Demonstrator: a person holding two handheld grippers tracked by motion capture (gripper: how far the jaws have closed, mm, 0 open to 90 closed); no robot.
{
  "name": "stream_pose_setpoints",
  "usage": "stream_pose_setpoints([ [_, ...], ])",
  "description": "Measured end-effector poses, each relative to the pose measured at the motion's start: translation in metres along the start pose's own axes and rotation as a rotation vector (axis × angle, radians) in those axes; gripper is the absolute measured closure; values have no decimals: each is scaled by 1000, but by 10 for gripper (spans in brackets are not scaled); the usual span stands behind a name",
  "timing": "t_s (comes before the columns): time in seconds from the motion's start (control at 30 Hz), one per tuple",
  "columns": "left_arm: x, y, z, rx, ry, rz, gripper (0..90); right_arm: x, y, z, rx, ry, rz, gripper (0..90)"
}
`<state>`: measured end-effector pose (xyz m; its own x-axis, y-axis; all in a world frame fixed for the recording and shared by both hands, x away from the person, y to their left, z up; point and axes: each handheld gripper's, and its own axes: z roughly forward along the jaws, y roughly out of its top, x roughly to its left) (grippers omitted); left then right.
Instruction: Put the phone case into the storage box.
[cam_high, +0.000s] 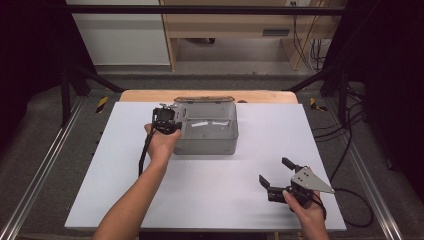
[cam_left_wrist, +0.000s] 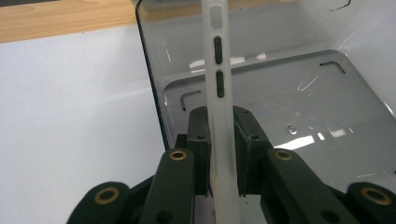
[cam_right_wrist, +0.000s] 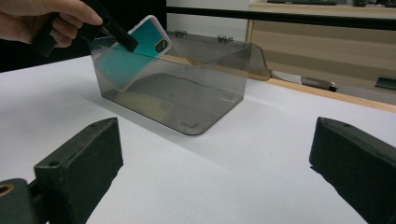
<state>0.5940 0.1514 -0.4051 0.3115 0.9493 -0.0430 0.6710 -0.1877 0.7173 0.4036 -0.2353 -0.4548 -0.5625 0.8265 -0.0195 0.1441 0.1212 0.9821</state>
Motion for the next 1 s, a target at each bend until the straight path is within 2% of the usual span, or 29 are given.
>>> stream_pose_setpoints([
  [0.7, -2, 0, 1, -12, 14, 22, 763, -1, 0, 0, -1, 0, 2, 29],
  [1.0, -2, -1, 1, -19, 7, 19, 755, -1, 0, 0, -3, 0, 4, 29],
])
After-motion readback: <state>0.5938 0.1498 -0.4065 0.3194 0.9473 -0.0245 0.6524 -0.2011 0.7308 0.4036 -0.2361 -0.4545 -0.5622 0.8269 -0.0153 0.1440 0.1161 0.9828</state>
